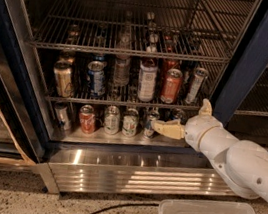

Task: Pick coke can from middle shelf of fridge

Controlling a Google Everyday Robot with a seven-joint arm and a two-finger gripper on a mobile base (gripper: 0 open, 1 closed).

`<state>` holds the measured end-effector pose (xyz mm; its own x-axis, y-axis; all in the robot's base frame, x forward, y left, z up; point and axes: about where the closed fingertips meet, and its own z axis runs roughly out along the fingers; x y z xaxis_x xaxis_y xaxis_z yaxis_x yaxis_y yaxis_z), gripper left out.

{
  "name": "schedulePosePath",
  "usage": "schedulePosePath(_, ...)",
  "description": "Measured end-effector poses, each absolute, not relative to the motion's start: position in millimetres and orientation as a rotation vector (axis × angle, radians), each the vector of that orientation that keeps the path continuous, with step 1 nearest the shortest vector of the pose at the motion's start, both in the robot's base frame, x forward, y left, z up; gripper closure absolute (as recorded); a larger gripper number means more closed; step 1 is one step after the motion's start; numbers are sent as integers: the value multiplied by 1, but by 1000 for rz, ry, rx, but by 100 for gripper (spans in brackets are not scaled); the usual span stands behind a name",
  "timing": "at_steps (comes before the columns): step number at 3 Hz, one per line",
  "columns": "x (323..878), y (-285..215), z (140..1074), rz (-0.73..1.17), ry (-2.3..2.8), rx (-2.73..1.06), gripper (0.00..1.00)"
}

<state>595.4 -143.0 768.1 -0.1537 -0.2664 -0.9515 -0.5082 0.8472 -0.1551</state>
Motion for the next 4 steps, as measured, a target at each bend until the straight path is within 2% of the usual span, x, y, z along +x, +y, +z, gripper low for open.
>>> schedulePosePath(3, 608, -147, 756, 175, 1756, -507, 0)
schedulePosePath(4, 614, -145, 759, 164, 1734, -501, 9)
